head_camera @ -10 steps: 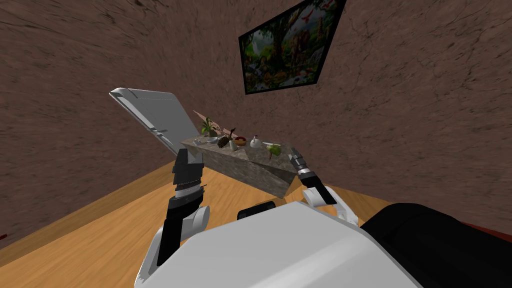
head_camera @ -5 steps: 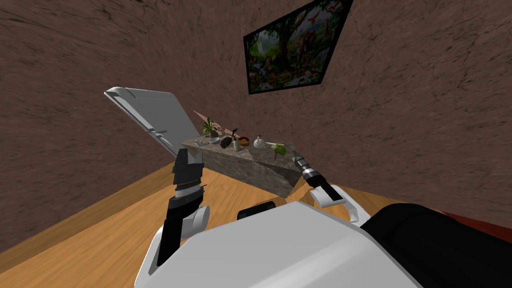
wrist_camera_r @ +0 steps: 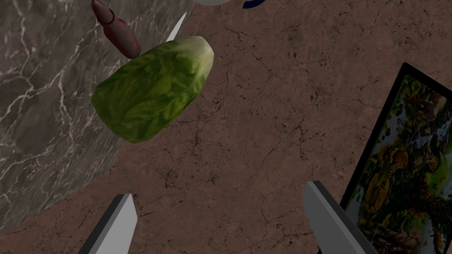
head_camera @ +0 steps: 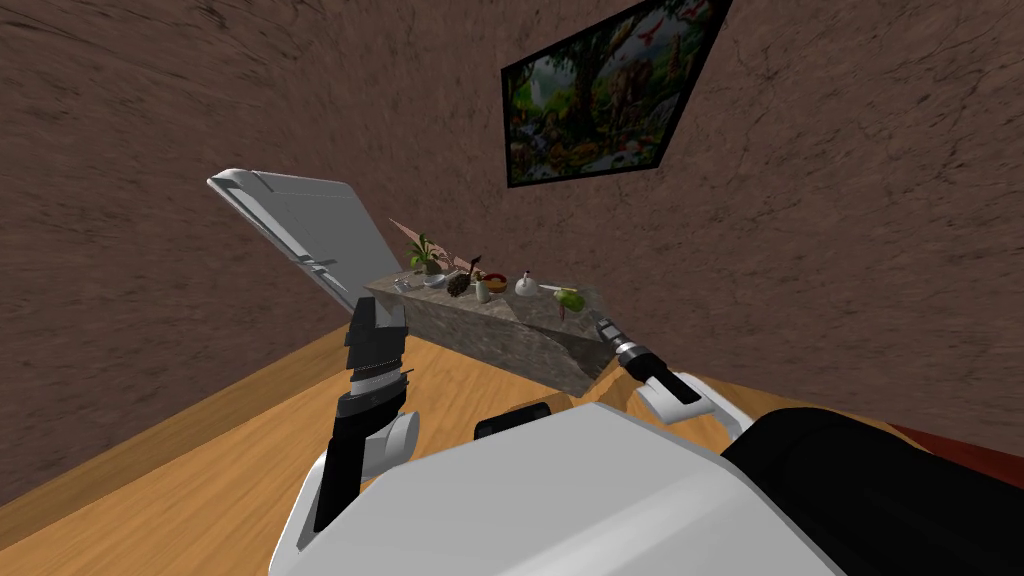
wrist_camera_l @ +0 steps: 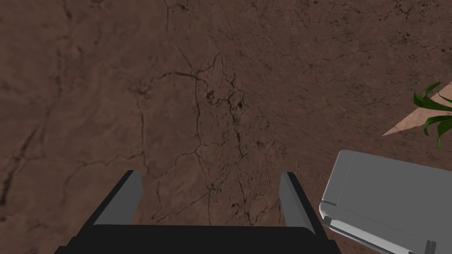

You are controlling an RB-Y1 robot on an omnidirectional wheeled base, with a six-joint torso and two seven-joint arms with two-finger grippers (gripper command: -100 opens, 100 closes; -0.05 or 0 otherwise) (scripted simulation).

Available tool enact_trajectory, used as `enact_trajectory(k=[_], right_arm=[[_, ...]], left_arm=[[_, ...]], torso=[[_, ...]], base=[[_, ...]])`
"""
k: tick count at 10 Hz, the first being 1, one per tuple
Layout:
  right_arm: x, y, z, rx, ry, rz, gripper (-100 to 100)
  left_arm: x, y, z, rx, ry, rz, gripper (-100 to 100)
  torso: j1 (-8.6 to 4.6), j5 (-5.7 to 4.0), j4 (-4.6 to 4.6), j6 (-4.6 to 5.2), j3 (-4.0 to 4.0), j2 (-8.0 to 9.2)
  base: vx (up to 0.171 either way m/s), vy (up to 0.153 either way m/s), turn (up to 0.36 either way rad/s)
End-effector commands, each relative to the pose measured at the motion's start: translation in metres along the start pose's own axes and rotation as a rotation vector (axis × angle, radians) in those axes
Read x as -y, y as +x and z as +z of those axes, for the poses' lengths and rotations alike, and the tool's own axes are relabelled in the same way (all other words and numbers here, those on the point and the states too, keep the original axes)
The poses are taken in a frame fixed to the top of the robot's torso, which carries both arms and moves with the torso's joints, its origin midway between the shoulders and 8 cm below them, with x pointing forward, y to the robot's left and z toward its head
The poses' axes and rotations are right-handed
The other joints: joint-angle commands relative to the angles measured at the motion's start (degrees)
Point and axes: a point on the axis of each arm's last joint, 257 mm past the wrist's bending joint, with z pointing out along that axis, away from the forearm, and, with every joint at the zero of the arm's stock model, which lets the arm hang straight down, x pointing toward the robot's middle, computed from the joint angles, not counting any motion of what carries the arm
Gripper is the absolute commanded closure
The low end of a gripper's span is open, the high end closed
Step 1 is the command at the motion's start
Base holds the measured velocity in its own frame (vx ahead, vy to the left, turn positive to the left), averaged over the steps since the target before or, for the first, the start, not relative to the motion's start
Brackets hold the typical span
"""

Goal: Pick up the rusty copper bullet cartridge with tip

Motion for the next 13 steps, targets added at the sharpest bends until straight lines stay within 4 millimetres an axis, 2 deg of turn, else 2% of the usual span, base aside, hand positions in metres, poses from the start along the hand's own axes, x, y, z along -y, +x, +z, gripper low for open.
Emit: enact_trajectory(k=[1,2,3,5,6,10,11,12,13], right_arm=[[0.02,-0.006,-0.001,-0.016,0.065,-0.047,-100],[0.037,-0.012,-0.005,-0.029,0.118,-0.084,-100],[0.037,-0.012,-0.005,-0.03,0.12,-0.087,-100],[0.069,-0.024,-0.016,-0.06,0.222,-0.165,-100],[0.071,-0.024,-0.016,-0.06,0.231,-0.165,-100],[0.131,-0.05,-0.047,-0.125,0.443,-0.312,-100],[0.144,-0.057,-0.055,-0.142,0.488,-0.346,-100],[0.145,-0.057,-0.056,-0.142,0.493,-0.346,-100],[0.158,-0.063,-0.065,-0.159,0.542,-0.379,-100]], left_arm=[[0.0,0.0,0.0,0.0,0.0,0.0,0],[0.0,0.0,0.0,0.0,0.0,0.0,0],[0.0,0.0,0.0,0.0,0.0,0.0,0],[0.0,0.0,0.0,0.0,0.0,0.0,0],[0.0,0.0,0.0,0.0,0.0,0.0,0],[0.0,0.0,0.0,0.0,0.0,0.0,0],[0.0,0.0,0.0,0.0,0.0,0.0,0],[0.0,0.0,0.0,0.0,0.0,0.0,0],[0.0,0.0,0.0,0.0,0.0,0.0,0]], torso=[[0.0,0.0,0.0,0.0,0.0,0.0],[0.06,0.01,0.0,0.0,0.01,0.01],[0.14,0.03,0.0,0.01,0.0,0.0],[0.09,0.02,-0.03,-0.01,-0.09,-0.16],[0.11,0.03,-0.05,0.0,-0.13,-0.22],[0.09,0.03,-0.05,-0.02,-0.12,-0.21],[0.08,0.02,-0.06,-0.01,-0.16,-0.27],[0.04,0.01,-0.07,-0.02,-0.18,-0.31],[-0.08,-0.01,-0.05,0.01,-0.12,-0.2]], base=[[0.03,0.106,0.023],[0.043,0.129,0.028],[0.06,0.106,0.002],[0.096,0.114,0.048],[0.076,0.085,0.022],[0.09,0.109,0.096],[0.125,0.092,0.116],[0.085,0.051,0.028],[0.072,0.049,0.062]])
